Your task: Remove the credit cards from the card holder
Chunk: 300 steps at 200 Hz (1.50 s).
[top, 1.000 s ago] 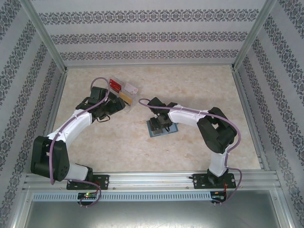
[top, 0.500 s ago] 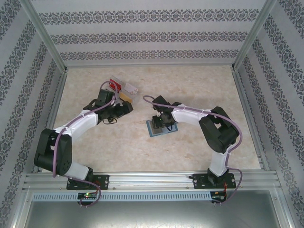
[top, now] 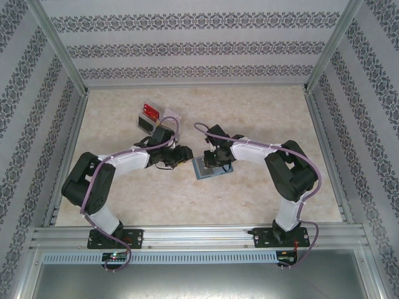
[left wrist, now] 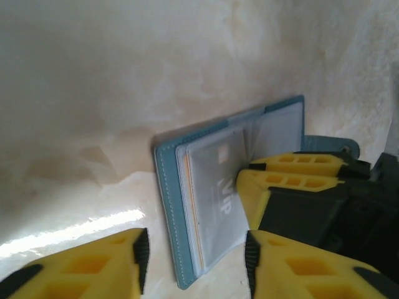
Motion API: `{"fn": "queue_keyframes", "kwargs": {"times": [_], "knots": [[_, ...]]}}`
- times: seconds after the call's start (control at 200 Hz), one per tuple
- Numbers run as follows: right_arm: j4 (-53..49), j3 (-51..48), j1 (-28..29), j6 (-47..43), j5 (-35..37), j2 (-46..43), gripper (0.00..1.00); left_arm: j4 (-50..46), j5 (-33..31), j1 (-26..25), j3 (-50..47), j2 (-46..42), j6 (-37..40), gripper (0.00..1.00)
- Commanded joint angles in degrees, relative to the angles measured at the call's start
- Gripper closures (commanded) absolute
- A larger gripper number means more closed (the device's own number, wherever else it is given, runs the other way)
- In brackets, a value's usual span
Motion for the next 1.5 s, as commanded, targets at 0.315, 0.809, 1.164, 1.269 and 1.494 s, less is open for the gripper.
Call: {"fn": "queue_keyframes", "kwargs": {"times": [0.315,0.809,1.164,1.269,1.494], "knots": [[0.0,-3.4,-1.3,1.7,-0.1,1.5,0.86,3.7,3.9,-3.1,5.1,7.3,-4.2,0.73],[1.2,-4.5,-2.2,2.2,-2.0,1.3,0.87,0.9,3.1,-3.2,7.3,11.3,-4.9,0.68],[1.6,-4.6,-2.6,2.2,-2.7,1.5,0.87,0.4,4.5,-3.3,9.3,12.5,-4.4,0.69],[1.6,-4.6,-2.7,2.3,-2.8,1.4,0.87,-0.9,3.7,-3.3,9.7,12.8,-4.3,0.68],[1.7,-4.8,-2.9,2.4,-2.8,1.4,0.87,-8.0,-2.5,-3.3,10.8,10.9,-1.9,0.67]]}}
